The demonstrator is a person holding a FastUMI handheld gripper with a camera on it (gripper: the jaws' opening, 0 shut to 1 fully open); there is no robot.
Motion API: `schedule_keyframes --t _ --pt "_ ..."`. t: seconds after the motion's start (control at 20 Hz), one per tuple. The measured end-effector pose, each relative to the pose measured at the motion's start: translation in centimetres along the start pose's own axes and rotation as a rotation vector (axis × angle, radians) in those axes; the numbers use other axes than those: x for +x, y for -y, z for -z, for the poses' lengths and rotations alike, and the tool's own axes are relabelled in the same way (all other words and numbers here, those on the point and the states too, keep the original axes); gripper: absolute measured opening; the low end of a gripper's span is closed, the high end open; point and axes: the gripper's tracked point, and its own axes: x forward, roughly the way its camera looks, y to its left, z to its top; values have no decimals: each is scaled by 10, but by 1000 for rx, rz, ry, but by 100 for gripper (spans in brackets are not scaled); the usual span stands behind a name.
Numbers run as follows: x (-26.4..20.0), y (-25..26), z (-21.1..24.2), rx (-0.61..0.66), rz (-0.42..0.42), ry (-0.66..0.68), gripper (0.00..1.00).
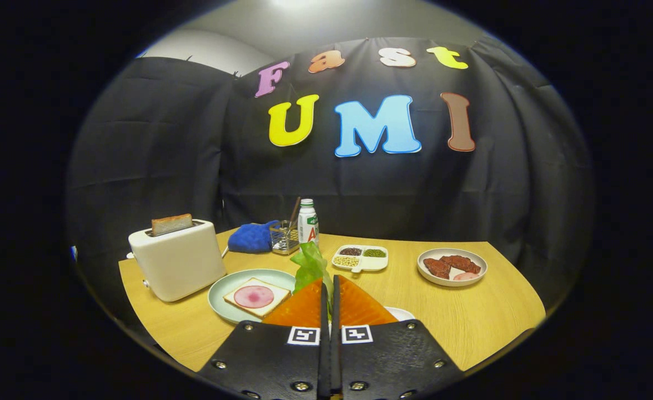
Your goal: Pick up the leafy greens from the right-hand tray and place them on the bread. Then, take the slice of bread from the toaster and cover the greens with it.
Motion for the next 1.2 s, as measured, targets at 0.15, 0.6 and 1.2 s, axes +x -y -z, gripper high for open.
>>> schedule_keyframes --t 0.15,0.6,1.2 --pt "7 -25 -5 4 -47 -1 0" --pt "26 -81 4 5 -152 -34 0" --pt "70 -154 32 47 -284 -137 0"
